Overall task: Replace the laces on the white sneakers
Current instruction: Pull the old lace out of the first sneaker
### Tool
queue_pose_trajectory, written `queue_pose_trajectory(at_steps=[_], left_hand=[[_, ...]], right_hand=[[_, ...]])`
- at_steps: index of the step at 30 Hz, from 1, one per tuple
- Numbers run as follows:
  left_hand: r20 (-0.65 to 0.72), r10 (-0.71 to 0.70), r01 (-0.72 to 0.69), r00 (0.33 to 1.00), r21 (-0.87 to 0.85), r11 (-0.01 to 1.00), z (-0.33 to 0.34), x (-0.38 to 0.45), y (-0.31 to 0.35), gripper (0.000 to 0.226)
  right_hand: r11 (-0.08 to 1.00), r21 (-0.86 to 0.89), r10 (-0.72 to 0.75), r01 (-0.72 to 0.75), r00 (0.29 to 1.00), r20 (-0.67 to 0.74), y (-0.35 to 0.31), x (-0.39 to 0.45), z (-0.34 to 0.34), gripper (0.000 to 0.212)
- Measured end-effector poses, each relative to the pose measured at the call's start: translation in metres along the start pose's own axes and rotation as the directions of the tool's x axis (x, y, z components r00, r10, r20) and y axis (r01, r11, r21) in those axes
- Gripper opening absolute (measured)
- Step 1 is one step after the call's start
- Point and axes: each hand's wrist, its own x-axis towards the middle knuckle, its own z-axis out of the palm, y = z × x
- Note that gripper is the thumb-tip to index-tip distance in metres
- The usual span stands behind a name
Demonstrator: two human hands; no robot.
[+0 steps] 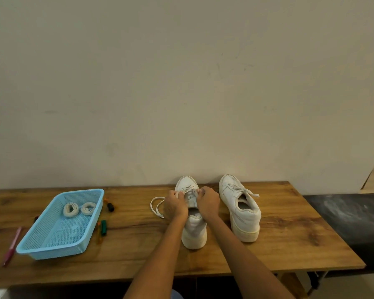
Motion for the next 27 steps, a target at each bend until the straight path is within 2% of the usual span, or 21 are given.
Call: queue_pose_trajectory(at_steps=[2, 4, 6, 8, 11, 14, 18, 20, 22, 25, 27], left_hand=[[0.003, -0.003, 0.003, 1.0, 0.007, 1.0, 0.0, 0.0, 0.0, 0.029], [0.007, 0.001, -0.001, 1.0, 0.0, 1.0, 0.0, 0.001, -0.001, 0.03], [0.004, 0.0, 0.0, 1.0, -0.021, 1.0, 0.001, 0.002, -0.002, 0.031], [0.007, 0.002, -0.002, 1.0, -0.028, 1.0, 0.0, 0.001, -0.002, 0.032], [0.017, 0.015, -0.015, 1.0, -0.032, 0.999, -0.001, -0.002, 0.0, 0.03], [0.017, 0.03, -0.03, 0.999, -0.017, 0.999, -0.002, -0.002, -0.001, 0.029], [0.026, -0.004, 0.006, 1.0, -0.067, 0.998, -0.002, -0.001, -0.002, 0.031], [0.02, -0.015, 0.017, 1.0, -0.085, 0.996, -0.002, -0.001, -0.003, 0.031], [0.015, -0.011, 0.012, 1.0, -0.084, 0.996, -0.002, -0.002, -0.002, 0.03], [0.019, -0.004, 0.006, 1.0, -0.097, 0.995, -0.002, -0.002, -0.003, 0.03], [0.018, 0.002, 0.0, 1.0, -0.114, 0.993, -0.002, -0.003, -0.004, 0.029]], right_hand=[[0.995, -0.049, -0.086, 0.089, 0.995, 0.053, -0.002, 0.0, -0.003, 0.02], [0.956, -0.16, -0.22, 0.245, 0.962, 0.161, -0.006, 0.0, -0.006, 0.032], [0.845, -0.337, -0.331, 0.416, 0.901, 0.281, -0.012, 0.001, -0.008, 0.036], [0.732, -0.47, -0.35, 0.493, 0.864, 0.362, -0.016, 0.002, -0.008, 0.04], [0.64, -0.565, -0.35, 0.52, 0.852, 0.388, -0.018, 0.002, -0.003, 0.036], [0.624, -0.586, -0.369, 0.517, 0.856, 0.362, -0.017, 0.001, 0.0, 0.032], [0.784, -0.479, -0.402, 0.396, 0.911, 0.096, -0.019, -0.001, -0.006, 0.026], [0.826, -0.426, -0.412, 0.369, 0.911, -0.011, -0.018, 0.0, -0.009, 0.025], [0.82, -0.43, -0.394, 0.378, 0.917, 0.054, -0.017, -0.001, -0.01, 0.028], [0.721, -0.527, -0.366, 0.45, 0.893, 0.263, -0.015, 0.001, -0.004, 0.033], [0.698, -0.533, -0.367, 0.478, 0.878, 0.307, -0.016, 0.002, -0.003, 0.034]])
